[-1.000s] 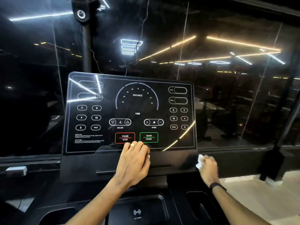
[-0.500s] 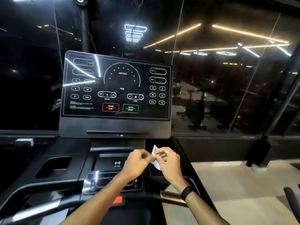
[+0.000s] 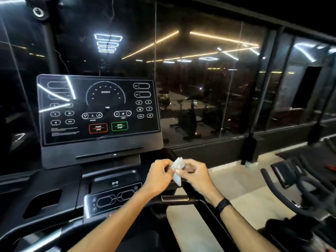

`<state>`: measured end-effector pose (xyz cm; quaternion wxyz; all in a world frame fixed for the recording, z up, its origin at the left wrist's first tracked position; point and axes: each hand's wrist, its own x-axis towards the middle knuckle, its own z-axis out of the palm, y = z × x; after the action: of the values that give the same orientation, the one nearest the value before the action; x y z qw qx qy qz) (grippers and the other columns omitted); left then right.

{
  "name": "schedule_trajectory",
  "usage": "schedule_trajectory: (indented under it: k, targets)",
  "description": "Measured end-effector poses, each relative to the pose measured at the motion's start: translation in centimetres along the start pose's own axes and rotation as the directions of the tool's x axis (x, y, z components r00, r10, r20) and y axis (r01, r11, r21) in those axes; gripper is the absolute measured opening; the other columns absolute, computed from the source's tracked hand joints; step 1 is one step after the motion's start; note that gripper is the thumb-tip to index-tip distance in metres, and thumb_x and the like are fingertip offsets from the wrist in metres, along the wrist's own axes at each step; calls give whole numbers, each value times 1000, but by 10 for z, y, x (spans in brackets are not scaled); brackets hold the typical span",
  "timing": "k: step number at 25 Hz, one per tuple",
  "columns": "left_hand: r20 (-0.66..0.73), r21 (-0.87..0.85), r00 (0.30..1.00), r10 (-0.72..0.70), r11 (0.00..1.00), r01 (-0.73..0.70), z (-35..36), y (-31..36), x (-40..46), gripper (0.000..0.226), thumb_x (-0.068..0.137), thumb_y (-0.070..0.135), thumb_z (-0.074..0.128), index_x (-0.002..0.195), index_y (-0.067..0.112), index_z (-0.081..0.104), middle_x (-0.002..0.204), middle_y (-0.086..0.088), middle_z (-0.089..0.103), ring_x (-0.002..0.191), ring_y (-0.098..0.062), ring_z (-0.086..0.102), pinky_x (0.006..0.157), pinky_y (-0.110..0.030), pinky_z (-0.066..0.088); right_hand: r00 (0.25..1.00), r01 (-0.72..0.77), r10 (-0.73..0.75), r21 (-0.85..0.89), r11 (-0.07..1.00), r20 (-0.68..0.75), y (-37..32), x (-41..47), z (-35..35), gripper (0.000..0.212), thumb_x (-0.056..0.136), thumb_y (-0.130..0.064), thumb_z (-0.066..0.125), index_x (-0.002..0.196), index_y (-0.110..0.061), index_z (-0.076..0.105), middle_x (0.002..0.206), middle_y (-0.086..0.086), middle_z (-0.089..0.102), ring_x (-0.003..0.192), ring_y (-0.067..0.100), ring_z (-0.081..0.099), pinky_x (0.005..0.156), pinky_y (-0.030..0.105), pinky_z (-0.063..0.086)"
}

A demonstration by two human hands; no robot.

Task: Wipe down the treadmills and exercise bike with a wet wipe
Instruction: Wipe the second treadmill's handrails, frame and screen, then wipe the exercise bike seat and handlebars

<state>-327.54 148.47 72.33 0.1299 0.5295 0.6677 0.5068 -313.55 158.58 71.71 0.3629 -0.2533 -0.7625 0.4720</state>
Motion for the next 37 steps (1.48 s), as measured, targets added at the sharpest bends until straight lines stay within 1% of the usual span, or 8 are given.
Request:
schedule_trajectory:
  k: [2, 7, 14, 16, 23, 29, 34, 37]
  targets:
    - [25, 15, 1000, 11, 1000, -12, 2, 6, -12, 23, 93, 8, 61, 81, 24, 73, 73, 0, 70, 72, -26, 65, 70, -47, 53, 999, 26, -26, -8, 1000, -47, -6, -22, -6, 12, 80, -12, 84, 84, -16, 73, 81, -4, 75, 76, 8, 69, 72, 26, 51]
    - [167, -88, 983, 75, 994, -61, 33, 2, -26, 21, 88, 8, 60, 78, 20, 74, 74, -11, 69, 65, -15, 58, 69, -46, 54, 968, -58, 45, -48, 997, -246, 5, -90, -31, 21, 82, -7, 81, 71, -8, 63, 63, -5, 63, 59, 6, 54, 59, 22, 42]
    - [304, -371, 939, 158, 928, -36, 115, 48, -66, 34, 84, 31, 78, 65, 6, 64, 52, 14, 47, 51, -1, 39, 53, -22, 31, 919, -143, 74, -152, 978, -387, -13, -169, -97, 27, 87, -14, 79, 67, -14, 60, 58, -10, 54, 56, 3, 45, 56, 17, 36]
    - [381, -405, 908, 176, 914, -7, 140, 68, -73, 32, 84, 20, 81, 63, 9, 61, 49, 17, 46, 48, 3, 37, 50, -16, 31, 903, -161, 53, -221, 962, -427, -21, -197, -115, 27, 88, -20, 78, 68, -12, 62, 59, -2, 54, 59, 5, 44, 57, 19, 35]
    - [509, -448, 792, 339, 889, -93, 246, 173, -137, 14, 82, 10, 80, 71, 10, 71, 63, 9, 65, 54, 1, 51, 56, -24, 43, 727, -393, 46, -359, 847, -685, -47, -337, -211, 19, 88, -18, 76, 71, -16, 67, 67, 5, 67, 61, 5, 53, 60, 28, 42]
    - [639, -533, 600, 482, 839, -106, 354, 282, -266, 15, 82, 17, 82, 71, 17, 71, 67, 0, 68, 57, -9, 55, 56, -26, 42, 493, -556, 13, -303, 774, -870, -72, -530, -289, 40, 84, -37, 78, 64, -7, 60, 65, 12, 65, 60, 18, 57, 57, 40, 45]
    - [797, -561, 293, 527, 827, 39, 428, 359, -417, 41, 68, 28, 81, 86, -6, 66, 72, -12, 66, 57, -18, 57, 52, -28, 47, 284, -624, 92, -111, 774, -955, -100, -708, -308, 42, 88, -23, 78, 64, 0, 54, 53, 4, 59, 54, 11, 56, 56, 27, 40]
    - [826, -555, 140, 546, 831, 36, 458, 395, -503, 23, 73, 13, 85, 76, 7, 63, 68, -7, 61, 58, -21, 57, 48, -26, 48, 222, -686, 139, -53, 726, -965, -120, -796, -306, 44, 89, -22, 77, 70, 11, 55, 57, 11, 62, 48, 0, 52, 52, 19, 37]
